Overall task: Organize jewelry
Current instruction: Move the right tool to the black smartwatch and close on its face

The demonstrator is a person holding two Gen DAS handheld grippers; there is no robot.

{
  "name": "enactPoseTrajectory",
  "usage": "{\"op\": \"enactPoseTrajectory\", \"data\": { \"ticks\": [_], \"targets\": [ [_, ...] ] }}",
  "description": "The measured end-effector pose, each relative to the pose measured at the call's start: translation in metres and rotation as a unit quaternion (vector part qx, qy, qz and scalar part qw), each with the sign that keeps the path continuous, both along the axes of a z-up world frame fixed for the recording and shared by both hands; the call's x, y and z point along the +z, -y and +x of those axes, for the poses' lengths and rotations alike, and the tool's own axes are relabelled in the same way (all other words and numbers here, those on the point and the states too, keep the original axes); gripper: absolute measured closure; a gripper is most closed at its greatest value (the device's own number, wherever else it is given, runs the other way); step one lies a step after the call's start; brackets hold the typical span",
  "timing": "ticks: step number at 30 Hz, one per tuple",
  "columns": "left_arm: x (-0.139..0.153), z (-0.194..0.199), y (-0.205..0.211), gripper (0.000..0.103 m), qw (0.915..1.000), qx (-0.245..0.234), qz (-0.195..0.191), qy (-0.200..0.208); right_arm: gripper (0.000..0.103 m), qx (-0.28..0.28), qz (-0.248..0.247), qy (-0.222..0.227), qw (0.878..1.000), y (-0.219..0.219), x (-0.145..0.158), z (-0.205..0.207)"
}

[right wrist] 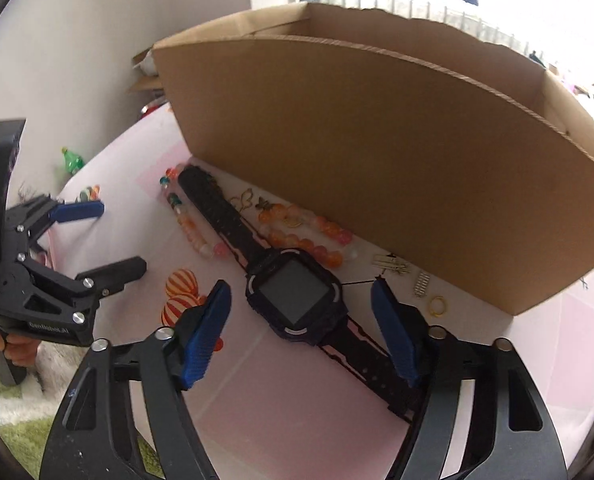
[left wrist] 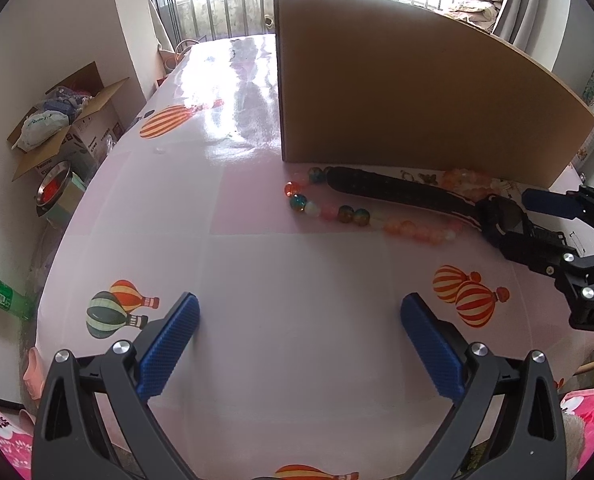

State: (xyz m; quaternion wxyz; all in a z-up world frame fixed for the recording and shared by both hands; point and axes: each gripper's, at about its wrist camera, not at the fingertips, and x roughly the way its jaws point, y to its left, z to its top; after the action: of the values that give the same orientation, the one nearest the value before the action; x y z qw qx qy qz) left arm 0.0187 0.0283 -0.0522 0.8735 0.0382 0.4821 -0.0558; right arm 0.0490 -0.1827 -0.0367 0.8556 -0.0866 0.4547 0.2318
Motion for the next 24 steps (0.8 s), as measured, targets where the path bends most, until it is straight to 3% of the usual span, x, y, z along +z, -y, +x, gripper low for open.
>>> {"op": "enactPoseTrajectory", "data": {
  "ticks": [4,7,14,19,24],
  "targets": [
    [0.005,-0.004,-0.005,0.004,0.9994,0.004,-0.024,0.026,0.053,0.016,-0.029,0.003,0.999,-0.012,-0.006,0.009],
    [0.012,-0.003,-0.015,0.005,0.9957,0.009,-0.085,0.038,0.054,0.009,-0.020,-0.007,1.000,-0.011,-0.005,0.010],
    [0.029,0.003,-0.017,0.021,0.9747,-0.026,-0.217,0.049,0.055,-0.028,0.089,-0.063,0.994,0.021,-0.004,0.019],
    [0.027,0.026,-0.007,0.039,0.9500,-0.053,-0.307,0.007,0.055,-0.037,0.110,-0.071,0.991,0.030,-0.005,0.021],
    [0.011,0.052,0.005,0.046,0.9300,-0.056,-0.359,-0.055,0.055,-0.041,0.124,-0.079,0.988,0.037,-0.010,0.022]
  ]
}}
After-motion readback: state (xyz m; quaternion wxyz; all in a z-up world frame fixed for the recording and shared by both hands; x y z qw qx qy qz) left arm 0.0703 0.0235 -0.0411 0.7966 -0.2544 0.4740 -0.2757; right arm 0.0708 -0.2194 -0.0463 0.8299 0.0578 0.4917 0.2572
